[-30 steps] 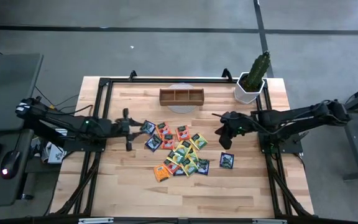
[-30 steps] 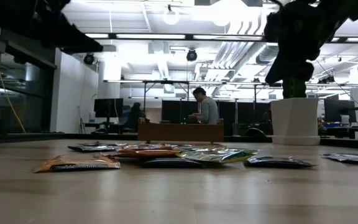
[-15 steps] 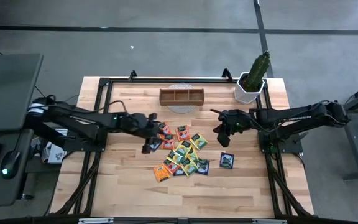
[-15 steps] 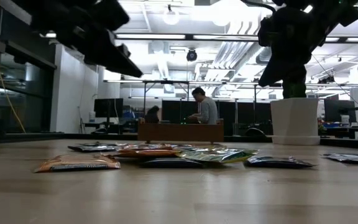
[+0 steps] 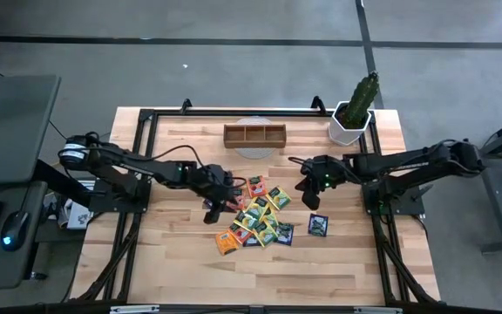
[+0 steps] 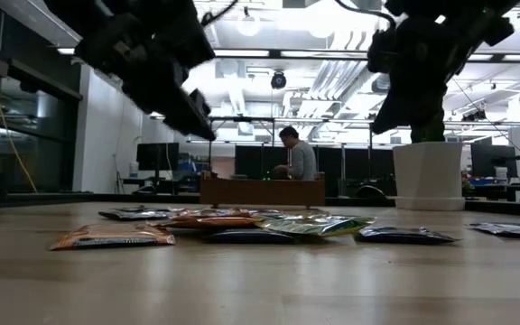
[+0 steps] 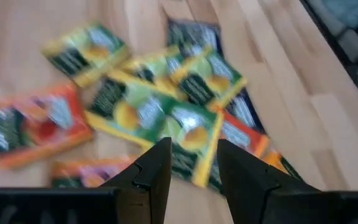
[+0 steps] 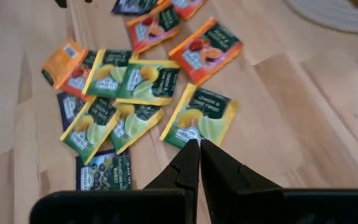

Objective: Pick & Place Tea
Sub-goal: Put the yellow tea sachet in the center of the organizer

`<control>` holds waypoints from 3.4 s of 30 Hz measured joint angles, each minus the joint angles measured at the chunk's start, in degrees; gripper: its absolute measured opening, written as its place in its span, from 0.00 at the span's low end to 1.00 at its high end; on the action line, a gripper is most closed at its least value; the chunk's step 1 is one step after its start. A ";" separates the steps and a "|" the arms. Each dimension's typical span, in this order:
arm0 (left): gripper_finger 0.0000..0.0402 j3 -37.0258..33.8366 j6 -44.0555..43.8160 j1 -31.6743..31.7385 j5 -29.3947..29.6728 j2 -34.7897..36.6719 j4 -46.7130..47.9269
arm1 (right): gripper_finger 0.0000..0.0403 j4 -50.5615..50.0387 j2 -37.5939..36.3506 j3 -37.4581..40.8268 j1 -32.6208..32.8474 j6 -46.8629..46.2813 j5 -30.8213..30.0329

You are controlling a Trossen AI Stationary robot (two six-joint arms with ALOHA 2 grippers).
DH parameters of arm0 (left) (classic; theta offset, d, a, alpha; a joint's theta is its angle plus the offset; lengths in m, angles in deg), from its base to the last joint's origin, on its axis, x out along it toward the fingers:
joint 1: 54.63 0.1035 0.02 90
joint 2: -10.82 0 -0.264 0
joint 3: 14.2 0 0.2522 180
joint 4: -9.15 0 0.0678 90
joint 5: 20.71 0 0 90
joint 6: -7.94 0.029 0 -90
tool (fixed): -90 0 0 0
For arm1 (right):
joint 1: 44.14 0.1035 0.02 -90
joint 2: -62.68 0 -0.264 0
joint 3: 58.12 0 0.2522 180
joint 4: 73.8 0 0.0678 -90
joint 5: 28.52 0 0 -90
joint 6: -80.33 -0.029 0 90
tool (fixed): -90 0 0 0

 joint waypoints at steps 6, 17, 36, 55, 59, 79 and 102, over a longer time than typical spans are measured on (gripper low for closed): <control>0.32 -0.01 -2.52 -0.54 -1.35 -0.98 0.05 | 0.03 8.28 6.42 0.00 0.02 3.21 4.26; 0.32 -0.02 -5.20 -1.83 4.22 -0.95 -2.15 | 0.03 17.96 15.42 0.00 0.00 0.56 4.28; 0.32 15.47 -1.24 2.63 -1.60 -18.58 -15.43 | 0.03 11.60 17.33 0.00 -4.99 -6.45 -1.90; 0.29 36.70 3.80 2.54 7.52 -34.12 10.62 | 0.03 -0.18 16.12 0.00 -14.66 -1.63 3.34; 0.19 36.72 3.63 2.54 8.18 -34.06 10.06 | 0.03 -0.34 15.33 0.00 -15.48 -0.48 3.27; 0.00 36.72 -1.96 1.02 9.25 -34.04 4.18 | 0.03 0.74 15.31 0.00 -16.17 3.23 4.44; 0.00 36.89 -15.08 -0.43 15.77 -38.21 3.50 | 0.03 0.76 15.32 0.00 -16.17 2.81 2.64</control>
